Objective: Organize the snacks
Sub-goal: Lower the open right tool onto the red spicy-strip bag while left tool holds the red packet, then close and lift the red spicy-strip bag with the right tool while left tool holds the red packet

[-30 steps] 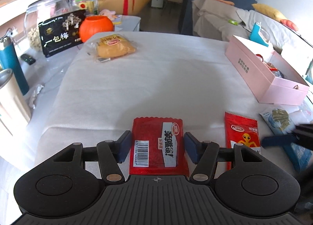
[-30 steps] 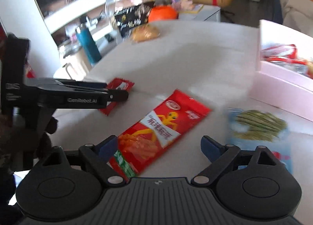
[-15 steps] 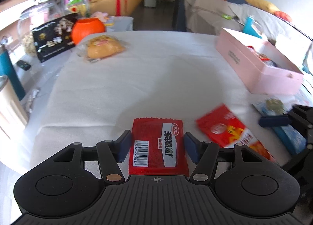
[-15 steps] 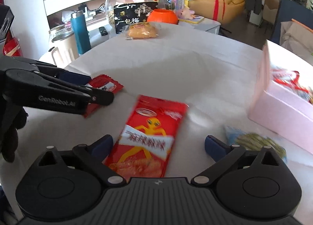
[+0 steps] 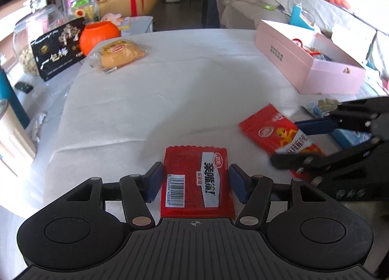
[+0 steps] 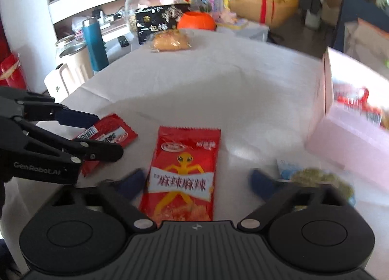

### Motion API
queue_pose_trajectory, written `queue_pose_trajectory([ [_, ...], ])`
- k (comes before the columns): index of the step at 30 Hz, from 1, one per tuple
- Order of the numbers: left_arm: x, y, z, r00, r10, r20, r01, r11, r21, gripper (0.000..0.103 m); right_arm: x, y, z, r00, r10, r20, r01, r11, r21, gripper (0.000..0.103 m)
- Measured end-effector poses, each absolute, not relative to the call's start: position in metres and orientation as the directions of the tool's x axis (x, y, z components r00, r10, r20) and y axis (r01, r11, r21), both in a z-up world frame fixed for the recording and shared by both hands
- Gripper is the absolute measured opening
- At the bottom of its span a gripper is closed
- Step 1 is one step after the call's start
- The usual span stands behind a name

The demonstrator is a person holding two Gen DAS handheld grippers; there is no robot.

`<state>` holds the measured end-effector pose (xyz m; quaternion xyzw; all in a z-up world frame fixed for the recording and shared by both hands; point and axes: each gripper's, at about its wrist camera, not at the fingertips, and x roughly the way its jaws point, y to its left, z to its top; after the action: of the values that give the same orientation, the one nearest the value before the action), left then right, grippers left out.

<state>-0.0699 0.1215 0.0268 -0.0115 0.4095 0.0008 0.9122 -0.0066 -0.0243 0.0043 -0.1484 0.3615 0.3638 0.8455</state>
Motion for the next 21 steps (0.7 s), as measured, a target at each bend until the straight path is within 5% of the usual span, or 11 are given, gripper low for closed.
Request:
queue_pose_trajectory([
  [9, -0.073, 0.114, 0.028, 0.663, 0.002, -0.749, -0.017, 1.000, -0.012, 0.064, -0.010, -0.084, 0.047, 0.552, 0.502, -0.666, -0.647, 0.762, 0.039, 0.045],
  [21, -0.057, 0.063, 0.048, 0.653, -0.253, -0.714, 0.186, 0.967, -0.173, 0.063, -0.013, -0.170, 0.092, 0.727, 0.431, -0.535, -0.489, 0.872, 0.038, 0.045],
])
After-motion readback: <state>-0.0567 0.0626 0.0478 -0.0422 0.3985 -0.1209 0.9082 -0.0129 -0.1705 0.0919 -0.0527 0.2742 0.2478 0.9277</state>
